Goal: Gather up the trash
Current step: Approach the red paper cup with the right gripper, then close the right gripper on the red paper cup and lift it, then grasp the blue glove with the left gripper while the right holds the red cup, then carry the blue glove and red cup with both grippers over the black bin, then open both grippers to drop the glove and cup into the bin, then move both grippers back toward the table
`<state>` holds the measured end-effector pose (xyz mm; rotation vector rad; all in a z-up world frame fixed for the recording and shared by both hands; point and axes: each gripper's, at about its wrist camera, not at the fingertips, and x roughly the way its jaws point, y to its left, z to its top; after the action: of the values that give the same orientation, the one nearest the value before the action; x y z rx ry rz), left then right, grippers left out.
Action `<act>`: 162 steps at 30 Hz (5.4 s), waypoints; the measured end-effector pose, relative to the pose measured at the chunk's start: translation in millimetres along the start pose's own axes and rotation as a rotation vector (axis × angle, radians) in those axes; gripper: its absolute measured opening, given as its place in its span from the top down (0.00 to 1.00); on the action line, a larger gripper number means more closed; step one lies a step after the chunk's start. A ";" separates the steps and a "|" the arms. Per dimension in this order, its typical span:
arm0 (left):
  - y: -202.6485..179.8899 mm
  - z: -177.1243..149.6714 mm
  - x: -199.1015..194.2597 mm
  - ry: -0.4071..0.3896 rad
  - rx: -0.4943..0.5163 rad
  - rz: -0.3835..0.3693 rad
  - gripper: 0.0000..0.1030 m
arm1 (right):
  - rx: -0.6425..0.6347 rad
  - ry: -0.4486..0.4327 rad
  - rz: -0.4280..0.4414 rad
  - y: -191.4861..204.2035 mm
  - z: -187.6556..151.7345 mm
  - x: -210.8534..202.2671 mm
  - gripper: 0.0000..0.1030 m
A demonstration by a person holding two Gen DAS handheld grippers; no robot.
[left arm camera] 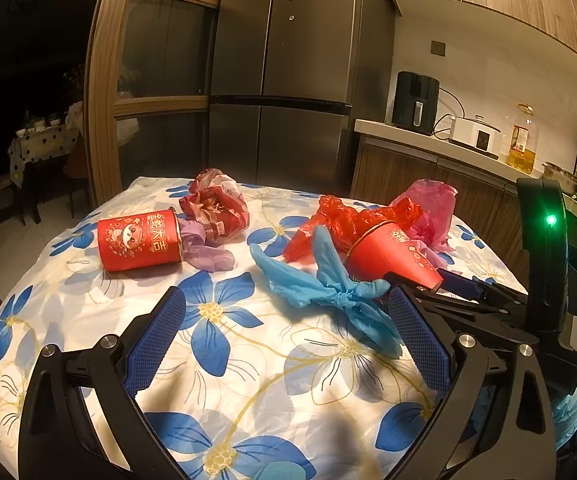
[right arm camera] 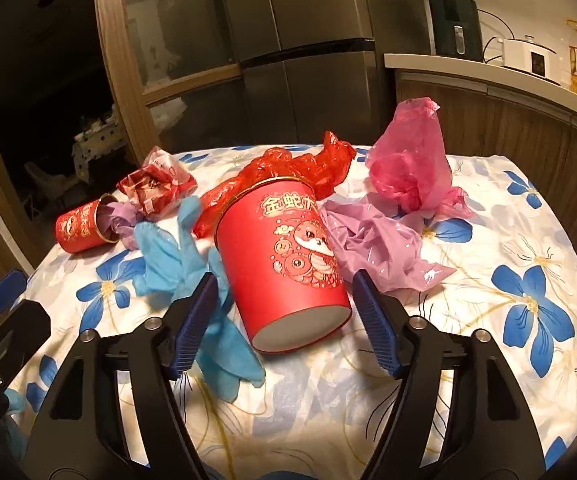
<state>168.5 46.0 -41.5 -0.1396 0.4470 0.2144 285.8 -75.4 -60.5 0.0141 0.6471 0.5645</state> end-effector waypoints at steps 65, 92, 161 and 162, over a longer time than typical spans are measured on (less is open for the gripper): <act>-107.1 20.4 32.4 0.132 0.098 -0.081 0.91 | 0.233 -0.382 -0.202 -89.4 -35.3 -206.6 0.46; -333.6 52.3 10.0 -0.055 0.359 -0.561 0.91 | 0.403 -0.535 -0.569 -237.5 -32.6 -292.7 0.46; -147.6 7.5 4.9 -0.047 0.163 -0.194 0.06 | 0.307 -0.376 -0.599 -131.4 -56.3 -232.0 0.19; -141.3 8.3 6.3 -0.044 0.156 -0.184 0.06 | 0.298 -0.372 -0.588 -125.6 -55.4 -227.5 0.19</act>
<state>210.7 -88.2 -24.6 -0.0228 0.4024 0.0016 167.3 -305.2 0.8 0.1981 0.3391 -0.1081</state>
